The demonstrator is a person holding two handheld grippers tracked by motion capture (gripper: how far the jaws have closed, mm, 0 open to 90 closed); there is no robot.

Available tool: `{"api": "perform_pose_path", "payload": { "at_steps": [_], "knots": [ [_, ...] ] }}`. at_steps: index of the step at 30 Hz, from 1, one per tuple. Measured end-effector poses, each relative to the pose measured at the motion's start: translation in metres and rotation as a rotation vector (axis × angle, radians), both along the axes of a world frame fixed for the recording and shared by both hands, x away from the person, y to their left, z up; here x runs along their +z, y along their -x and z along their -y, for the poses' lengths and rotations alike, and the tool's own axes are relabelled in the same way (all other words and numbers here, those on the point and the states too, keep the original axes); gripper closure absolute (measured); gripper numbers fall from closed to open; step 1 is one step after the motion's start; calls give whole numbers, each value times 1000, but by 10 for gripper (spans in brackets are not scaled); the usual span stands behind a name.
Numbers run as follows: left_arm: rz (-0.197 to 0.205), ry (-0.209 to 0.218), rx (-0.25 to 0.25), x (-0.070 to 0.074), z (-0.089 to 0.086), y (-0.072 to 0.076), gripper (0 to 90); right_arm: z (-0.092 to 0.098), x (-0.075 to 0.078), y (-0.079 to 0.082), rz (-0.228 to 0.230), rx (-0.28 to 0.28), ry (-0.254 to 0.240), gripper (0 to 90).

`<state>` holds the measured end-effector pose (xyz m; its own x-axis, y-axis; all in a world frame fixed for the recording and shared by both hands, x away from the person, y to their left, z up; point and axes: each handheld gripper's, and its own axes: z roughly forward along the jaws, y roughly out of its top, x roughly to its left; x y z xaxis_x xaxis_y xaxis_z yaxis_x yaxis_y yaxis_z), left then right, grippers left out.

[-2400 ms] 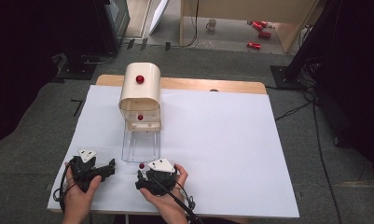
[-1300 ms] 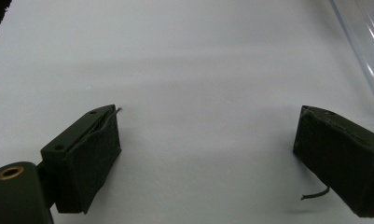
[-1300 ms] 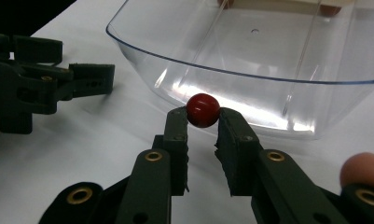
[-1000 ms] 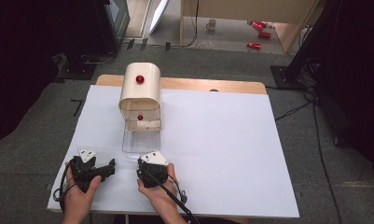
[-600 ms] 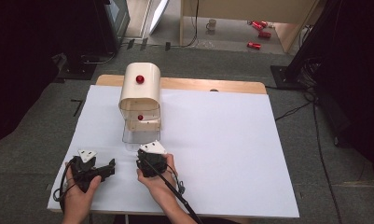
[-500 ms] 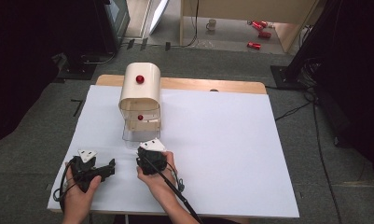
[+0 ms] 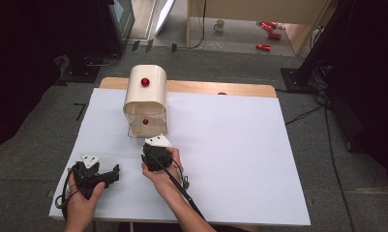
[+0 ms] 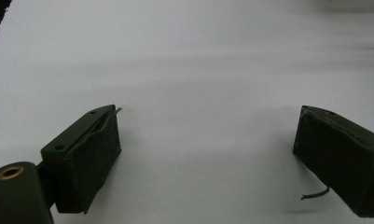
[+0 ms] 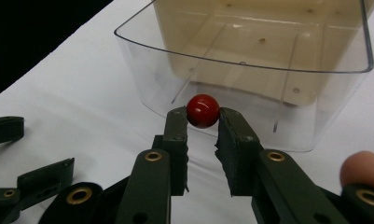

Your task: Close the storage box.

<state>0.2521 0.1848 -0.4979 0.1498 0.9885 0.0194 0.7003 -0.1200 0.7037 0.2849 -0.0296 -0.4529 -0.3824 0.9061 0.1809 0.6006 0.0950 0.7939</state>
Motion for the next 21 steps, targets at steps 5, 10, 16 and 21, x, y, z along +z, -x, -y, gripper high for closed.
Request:
{"api": "perform_pose_path", "payload": {
  "at_steps": [5, 10, 16, 21],
  "knots": [
    [0, 0, 0, 0, 0, 0, 71, -1, 0, -7, 1, -5, 7, 749],
    [0, 0, 0, 0, 0, 0, 71, -2, -1, -15, 9, -14, 14, 749],
    [-2, -1, -1, 0, 0, 0, 71, -2, -1, -21, 19, -14, 21, 749],
    [-2, -1, -1, 0, 0, 0, 71, -2, -4, -28, 23, -17, 26, 749]
  ]
}}
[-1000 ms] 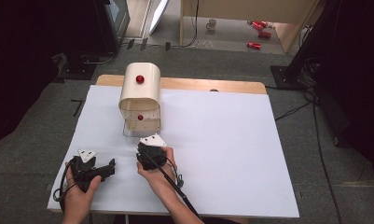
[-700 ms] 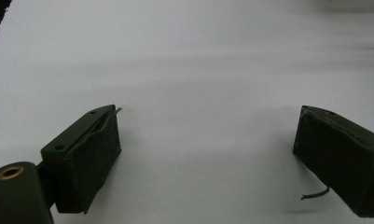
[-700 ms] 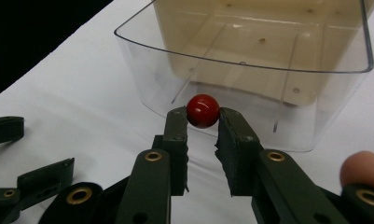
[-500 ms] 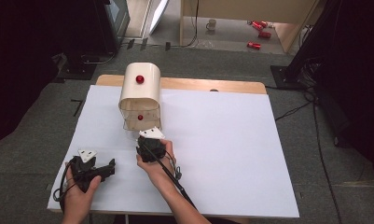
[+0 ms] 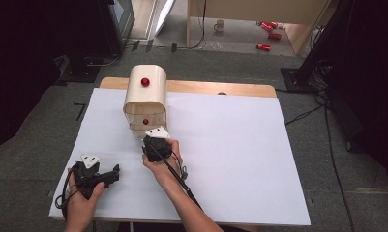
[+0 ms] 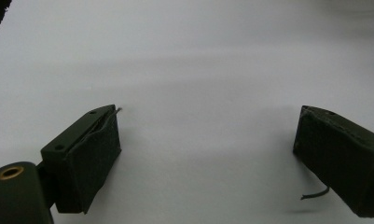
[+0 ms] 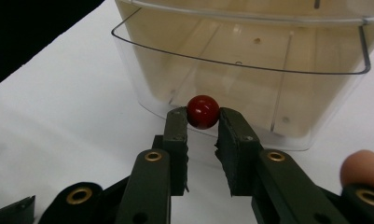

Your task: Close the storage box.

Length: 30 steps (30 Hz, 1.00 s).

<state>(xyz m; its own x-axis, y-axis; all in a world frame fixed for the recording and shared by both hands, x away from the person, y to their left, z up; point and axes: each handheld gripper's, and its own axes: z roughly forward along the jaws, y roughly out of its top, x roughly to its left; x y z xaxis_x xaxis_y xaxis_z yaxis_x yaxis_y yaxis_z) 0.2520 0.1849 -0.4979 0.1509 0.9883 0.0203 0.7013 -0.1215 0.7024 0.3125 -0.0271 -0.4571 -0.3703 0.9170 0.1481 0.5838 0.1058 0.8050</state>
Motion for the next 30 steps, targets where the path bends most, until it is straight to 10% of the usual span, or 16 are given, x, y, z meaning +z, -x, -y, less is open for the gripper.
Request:
{"api": "perform_pose_path", "payload": {
  "at_steps": [20, 24, 30],
  "knots": [
    [-1, 0, 0, 0, 0, 0, 71, 0, -10, -13, -3, 4, 17, 738],
    [0, 2, 1, 0, 0, 0, 71, 0, -9, -12, -9, 56, -6, 442],
    [1, 2, 1, 0, 0, 0, 71, 7, -5, -6, -16, 112, 8, 232]
  ]
}}
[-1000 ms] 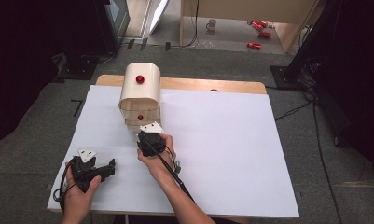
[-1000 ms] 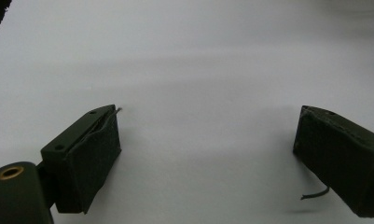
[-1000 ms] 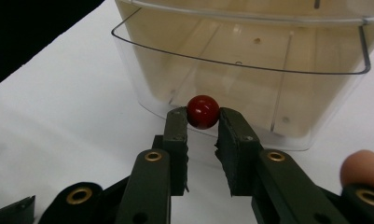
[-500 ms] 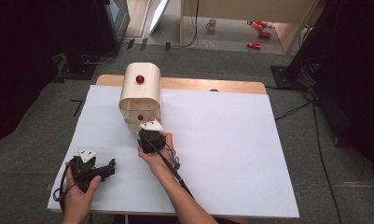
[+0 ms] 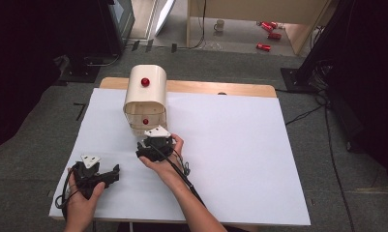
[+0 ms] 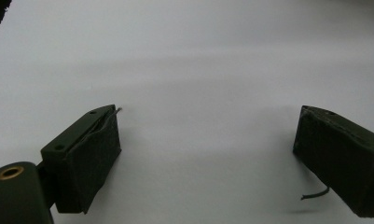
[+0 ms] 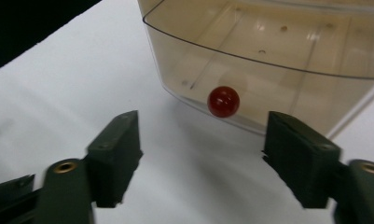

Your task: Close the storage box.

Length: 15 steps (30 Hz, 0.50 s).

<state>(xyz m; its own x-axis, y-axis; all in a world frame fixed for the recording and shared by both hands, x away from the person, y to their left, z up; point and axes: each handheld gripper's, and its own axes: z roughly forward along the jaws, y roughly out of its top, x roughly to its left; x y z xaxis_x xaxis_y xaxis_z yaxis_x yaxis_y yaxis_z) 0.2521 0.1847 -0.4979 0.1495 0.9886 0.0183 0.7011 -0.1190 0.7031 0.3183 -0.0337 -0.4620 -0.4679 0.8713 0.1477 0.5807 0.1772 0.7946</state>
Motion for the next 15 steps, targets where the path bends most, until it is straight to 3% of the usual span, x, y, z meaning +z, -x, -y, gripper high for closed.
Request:
{"api": "perform_pose_path", "payload": {
  "at_steps": [4, 11, 15],
  "knots": [
    [0, -2, 0, 0, 0, 0, 71, 13, 5, 2, -8, -7, -2, 157],
    [1, -2, 0, 0, 0, 0, 71, 38, 14, 7, 14, -23, 6, 140],
    [0, -3, -2, 0, 0, 0, 71, 61, 17, 12, 17, -63, 17, 135]
  ]
}}
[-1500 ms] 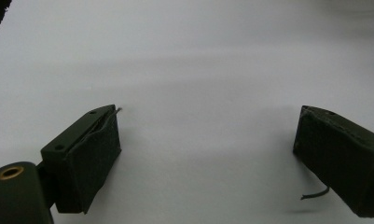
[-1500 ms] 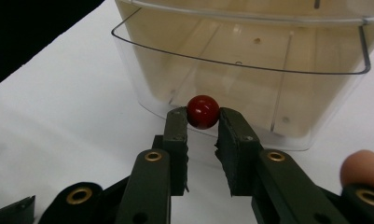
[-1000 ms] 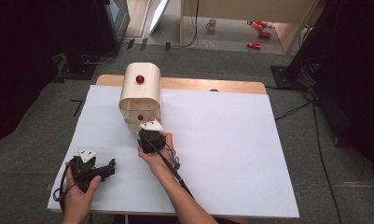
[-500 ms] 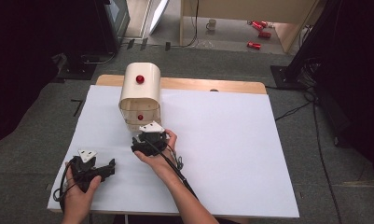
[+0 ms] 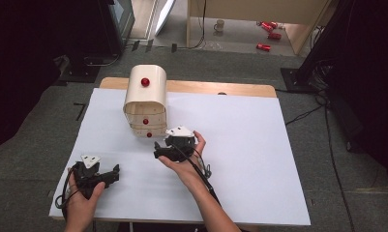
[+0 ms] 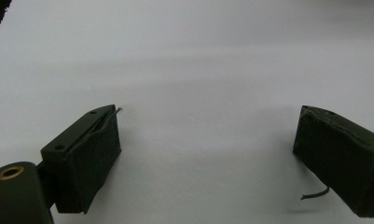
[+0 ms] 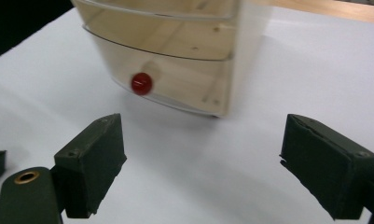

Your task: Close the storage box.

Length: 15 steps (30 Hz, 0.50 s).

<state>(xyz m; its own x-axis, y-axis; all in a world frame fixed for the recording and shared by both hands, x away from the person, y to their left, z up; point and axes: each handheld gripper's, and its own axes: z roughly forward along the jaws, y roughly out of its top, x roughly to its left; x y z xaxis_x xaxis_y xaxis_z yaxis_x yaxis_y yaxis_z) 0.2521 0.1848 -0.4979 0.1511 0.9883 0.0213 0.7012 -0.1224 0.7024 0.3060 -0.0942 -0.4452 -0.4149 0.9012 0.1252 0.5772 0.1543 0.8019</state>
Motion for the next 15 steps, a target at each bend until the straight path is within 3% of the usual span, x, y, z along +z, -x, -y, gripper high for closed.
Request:
{"api": "perform_pose_path", "payload": {
  "at_steps": [7, 15],
  "knots": [
    [1, 3, 3, 0, 0, 0, 71, 26, 1, 7, 0, -36, 20, 134],
    [0, 0, 0, 0, 0, 0, 71, 73, 3, 21, 4, -93, 46, 132]
  ]
}}
